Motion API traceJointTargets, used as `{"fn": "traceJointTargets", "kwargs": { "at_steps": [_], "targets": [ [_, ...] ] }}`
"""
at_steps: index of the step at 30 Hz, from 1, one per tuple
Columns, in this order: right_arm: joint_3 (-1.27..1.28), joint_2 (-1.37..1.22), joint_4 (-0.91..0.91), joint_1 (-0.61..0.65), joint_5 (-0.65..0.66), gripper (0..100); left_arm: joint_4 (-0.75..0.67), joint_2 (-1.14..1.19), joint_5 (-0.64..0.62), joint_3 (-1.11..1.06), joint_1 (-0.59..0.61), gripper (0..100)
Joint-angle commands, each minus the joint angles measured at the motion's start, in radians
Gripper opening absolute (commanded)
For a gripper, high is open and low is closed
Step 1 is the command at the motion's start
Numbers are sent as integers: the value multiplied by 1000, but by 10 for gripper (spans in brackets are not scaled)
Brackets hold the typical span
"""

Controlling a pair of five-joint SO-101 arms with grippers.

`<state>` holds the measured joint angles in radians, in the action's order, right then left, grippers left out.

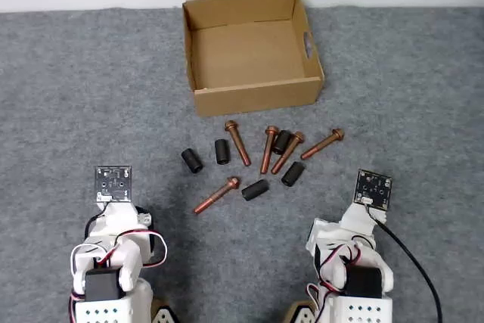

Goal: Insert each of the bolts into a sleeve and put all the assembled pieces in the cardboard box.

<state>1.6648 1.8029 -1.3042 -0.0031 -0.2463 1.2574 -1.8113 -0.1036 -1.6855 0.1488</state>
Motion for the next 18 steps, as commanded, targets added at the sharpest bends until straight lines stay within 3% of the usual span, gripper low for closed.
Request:
{"fn": "traceJointTargets", "kwargs": {
  "at_steps": [1, 11, 18],
  "targets": [
    [18, 10, 8, -2, -6, 9, 3, -9, 2, 2, 8, 6],
    [-133, 10, 177, -10, -11, 9, 3, -9, 2, 2, 8, 6],
    [-400, 5, 199, -4, -11, 8, 3, -9, 2, 2, 8, 6]
  ]
}}
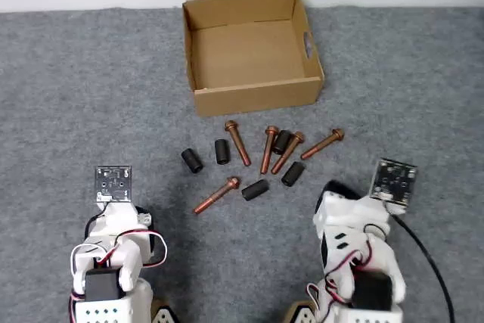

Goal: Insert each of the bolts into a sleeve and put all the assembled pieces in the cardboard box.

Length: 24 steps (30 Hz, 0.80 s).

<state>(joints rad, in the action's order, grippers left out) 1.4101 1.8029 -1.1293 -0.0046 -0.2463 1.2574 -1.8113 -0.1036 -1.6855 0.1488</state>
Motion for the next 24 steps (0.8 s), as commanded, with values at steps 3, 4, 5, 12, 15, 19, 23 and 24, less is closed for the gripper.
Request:
{"fn": "traceJointTargets", "kwargs": {
  "at_steps": [3, 4, 5, 12, 15, 19, 23, 24],
  "targets": [
    [-259, -39, 21, -1, -11, 8, 3, -9, 2, 2, 8, 6],
    [-299, -77, 19, 5, -9, 8, 3, -9, 2, 2, 8, 6],
    [-339, -131, 19, 21, -9, 8, 3, -9, 2, 2, 8, 6],
    [-655, -664, -134, 185, -12, 8, 3, -9, 2, 2, 8, 6],
    [-710, -862, -157, 243, -40, 8, 3, -9, 2, 2, 8, 6],
    [-715, -1069, -110, 277, -193, 8, 3, -9, 2, 2, 8, 6],
    [-715, -1241, 8, 291, -278, 9, 3, -9, 2, 2, 8, 6],
    [-715, -1276, 38, 291, -288, 9, 3, -9, 2, 2, 8, 6]
  ]
}}
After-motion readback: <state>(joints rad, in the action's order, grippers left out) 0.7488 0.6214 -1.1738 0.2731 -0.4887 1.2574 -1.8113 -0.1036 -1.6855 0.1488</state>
